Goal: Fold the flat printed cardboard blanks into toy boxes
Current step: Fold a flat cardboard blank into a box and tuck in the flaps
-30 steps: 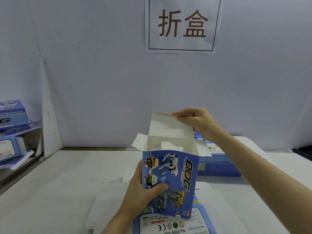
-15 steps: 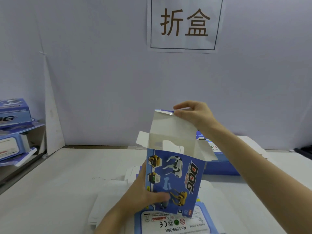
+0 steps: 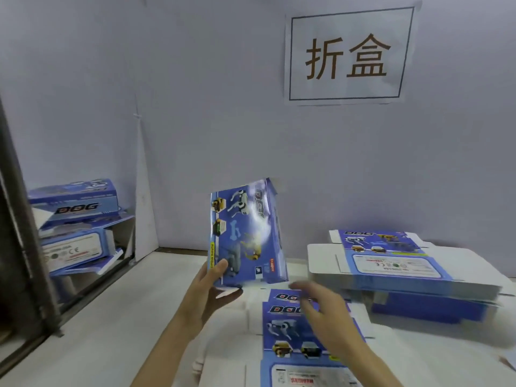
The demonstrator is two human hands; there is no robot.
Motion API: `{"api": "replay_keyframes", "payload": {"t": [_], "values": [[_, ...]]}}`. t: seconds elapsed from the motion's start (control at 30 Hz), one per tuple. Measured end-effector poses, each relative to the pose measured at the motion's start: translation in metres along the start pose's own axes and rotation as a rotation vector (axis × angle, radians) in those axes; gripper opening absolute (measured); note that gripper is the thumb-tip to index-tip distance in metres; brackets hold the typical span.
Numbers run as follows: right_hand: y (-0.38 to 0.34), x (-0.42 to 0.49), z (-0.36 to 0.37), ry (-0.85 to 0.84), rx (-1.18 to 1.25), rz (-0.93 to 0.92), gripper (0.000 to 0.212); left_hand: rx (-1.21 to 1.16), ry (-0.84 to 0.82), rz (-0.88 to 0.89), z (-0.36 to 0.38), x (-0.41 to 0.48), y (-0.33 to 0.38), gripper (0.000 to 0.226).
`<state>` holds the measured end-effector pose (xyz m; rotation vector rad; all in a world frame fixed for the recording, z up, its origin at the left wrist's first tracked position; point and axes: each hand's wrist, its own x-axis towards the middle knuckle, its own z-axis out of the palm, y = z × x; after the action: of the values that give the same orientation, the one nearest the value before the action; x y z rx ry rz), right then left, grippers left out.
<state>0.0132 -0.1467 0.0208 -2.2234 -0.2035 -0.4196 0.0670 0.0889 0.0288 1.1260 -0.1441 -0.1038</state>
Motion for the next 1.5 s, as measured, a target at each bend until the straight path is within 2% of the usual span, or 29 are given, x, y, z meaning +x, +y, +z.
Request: {"api": "replay_keyframes", "payload": {"t": [0.03,0.1,0.17,0.23,0.27,0.33,0.4,0.47,0.5,0.53,0.6,0.67,0.73,0.77,0.83,0.97,1.03,1.1,1.2,1.3,1.37,1.43,1.5], "values": [[0.0,0.0,0.015,-0.179,-0.095,-0.048,0.029,-0.021,0.045,-0.04,-0.005,-0.001,0.003,0.059],[0.003,0.003,0.035,-0.38,-0.298,-0.136,0.036,-0.011,0.128,-0.132,-0.013,-0.004,0.011,0.067],[0.002,0.003,0.042,-0.43,-0.404,-0.148,0.039,0.036,0.177,-0.213,-0.018,-0.006,0.023,0.065],[0.004,0.002,0.042,-0.423,-0.42,-0.148,0.04,0.017,0.198,-0.223,-0.02,0.0,0.046,0.054],[0.005,0.001,0.042,-0.419,-0.419,-0.152,0.04,-0.023,0.204,-0.175,-0.021,0.005,0.065,0.046],[0.006,0.001,0.043,-0.416,-0.424,-0.152,0.04,-0.223,0.22,0.032,-0.026,0.02,0.112,0.037],[0.005,0.001,0.044,-0.422,-0.421,-0.149,0.04,-0.535,0.209,0.282,-0.036,0.036,0.16,0.062],[0.004,0.002,0.043,-0.428,-0.4,-0.132,0.04,-0.633,0.12,0.419,-0.034,0.042,0.187,0.092],[0.004,0.002,0.041,-0.431,-0.387,-0.124,0.039,-0.568,0.076,0.405,-0.027,0.044,0.186,0.095],[0.003,0.002,0.04,-0.432,-0.376,-0.117,0.039,-0.428,0.047,0.361,-0.018,0.044,0.174,0.086],[0.0,0.001,0.04,-0.431,-0.356,-0.111,0.039,0.047,-0.012,0.252,0.004,0.042,0.129,0.048],[-0.001,0.0,0.041,-0.387,-0.324,-0.084,0.036,0.635,-0.197,0.115,0.022,0.034,0.07,0.028],[0.0,-0.001,0.039,-0.262,-0.312,-0.008,0.031,1.177,-0.409,0.004,0.031,0.029,0.01,0.032],[0.001,0.0,0.037,-0.18,-0.313,0.049,0.029,1.362,-0.478,-0.015,0.035,0.027,-0.013,0.041],[0.004,0.003,0.031,-0.076,-0.318,0.169,0.029,1.478,-0.506,-0.06,0.045,0.024,-0.036,0.054],[0.002,0.005,0.027,-0.102,-0.354,0.259,0.042,1.539,-0.442,-0.034,0.052,0.029,-0.041,0.067],[-0.002,0.004,0.024,-0.079,-0.293,0.241,0.039,1.487,-0.418,-0.04,0.051,0.029,-0.037,0.06],[-0.008,0.002,0.013,-0.013,-0.216,0.186,0.031,1.34,-0.407,0.014,0.047,0.028,-0.03,0.035],[-0.023,0.0,-0.017,0.195,-0.161,-0.024,0.028,0.931,-0.312,0.102,0.037,0.02,-0.004,0.004],[-0.038,-0.002,-0.045,0.554,-0.272,-0.211,0.043,0.525,-0.155,0.184,0.027,0.009,0.029,0.011],[-0.044,-0.003,-0.052,0.762,-0.288,-0.214,0.054,0.265,-0.052,0.285,0.028,0.004,0.045,0.016],[-0.048,-0.004,-0.054,0.763,-0.163,-0.11,0.066,0.059,-0.009,0.324,0.036,0.002,0.047,0.019],[-0.051,-0.004,-0.053,0.564,0.191,0.032,0.069,-0.026,-0.073,0.293,0.048,-0.003,0.04,0.027]]}}
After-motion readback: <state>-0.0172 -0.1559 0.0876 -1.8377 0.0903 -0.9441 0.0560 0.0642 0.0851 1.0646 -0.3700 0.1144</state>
